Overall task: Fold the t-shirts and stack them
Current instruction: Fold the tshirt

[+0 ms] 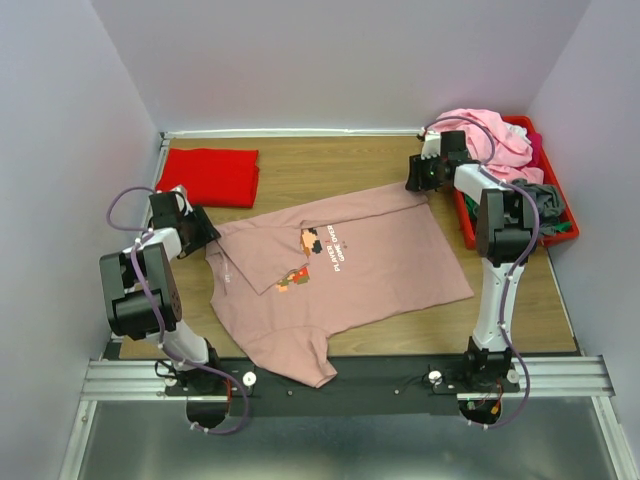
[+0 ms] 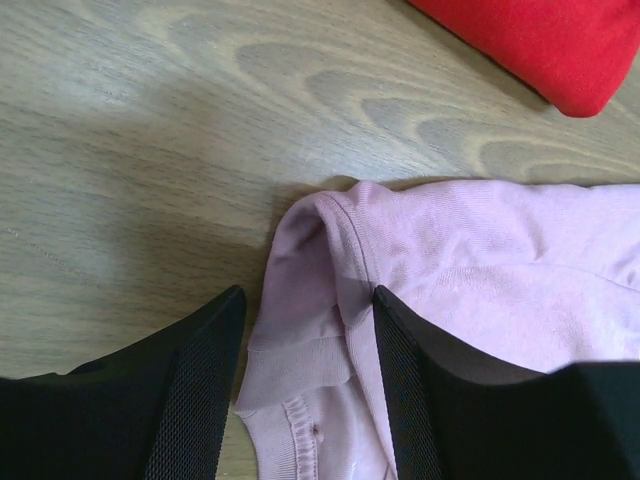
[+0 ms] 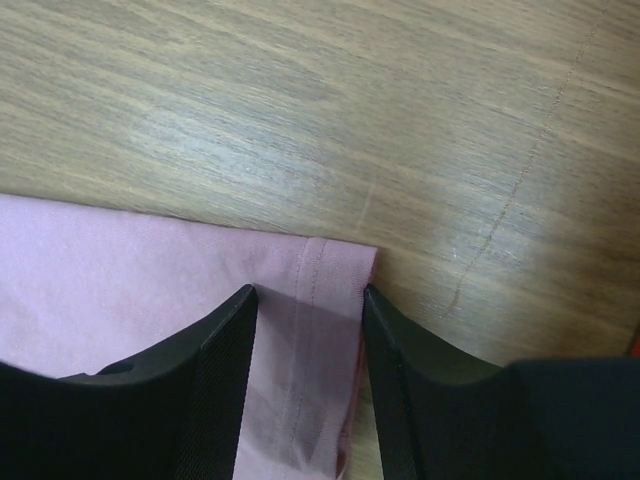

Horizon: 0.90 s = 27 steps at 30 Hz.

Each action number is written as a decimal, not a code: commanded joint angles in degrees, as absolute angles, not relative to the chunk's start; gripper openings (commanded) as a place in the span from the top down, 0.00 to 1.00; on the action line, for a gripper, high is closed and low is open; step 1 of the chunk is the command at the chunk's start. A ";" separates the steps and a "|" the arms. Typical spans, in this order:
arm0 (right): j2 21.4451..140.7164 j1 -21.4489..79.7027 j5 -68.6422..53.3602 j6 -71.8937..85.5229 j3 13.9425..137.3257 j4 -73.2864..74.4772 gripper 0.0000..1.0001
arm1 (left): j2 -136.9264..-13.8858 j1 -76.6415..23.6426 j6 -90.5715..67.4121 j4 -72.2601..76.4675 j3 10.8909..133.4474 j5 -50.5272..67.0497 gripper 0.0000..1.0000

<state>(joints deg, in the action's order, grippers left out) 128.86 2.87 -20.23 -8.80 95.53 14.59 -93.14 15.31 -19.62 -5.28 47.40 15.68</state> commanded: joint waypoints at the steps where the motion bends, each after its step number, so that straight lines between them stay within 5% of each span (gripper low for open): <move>1: 132.36 2.46 -21.27 -8.26 96.06 16.96 0.48 | -95.54 14.94 -18.11 -7.91 48.16 15.39 0.38; 5: 132.54 2.46 -21.27 -8.44 96.24 17.23 0.54 | -95.89 14.59 -18.28 -8.17 48.34 14.33 0.46; 8: 132.89 2.46 -21.44 -8.61 96.42 17.49 0.62 | -96.06 14.59 -18.19 -8.09 48.51 14.33 0.66; 16: 133.42 2.46 -23.11 -9.32 96.94 18.28 0.91 | -95.89 14.68 -17.58 -6.33 48.87 19.51 1.00; 19: 132.98 2.55 -23.55 -10.19 97.29 18.46 0.99 | -93.88 14.68 -17.58 -5.45 49.13 19.78 1.00; 27: 130.26 2.46 -23.56 -11.34 98.17 18.46 0.99 | -85.00 14.59 -17.93 -2.81 47.90 17.58 1.00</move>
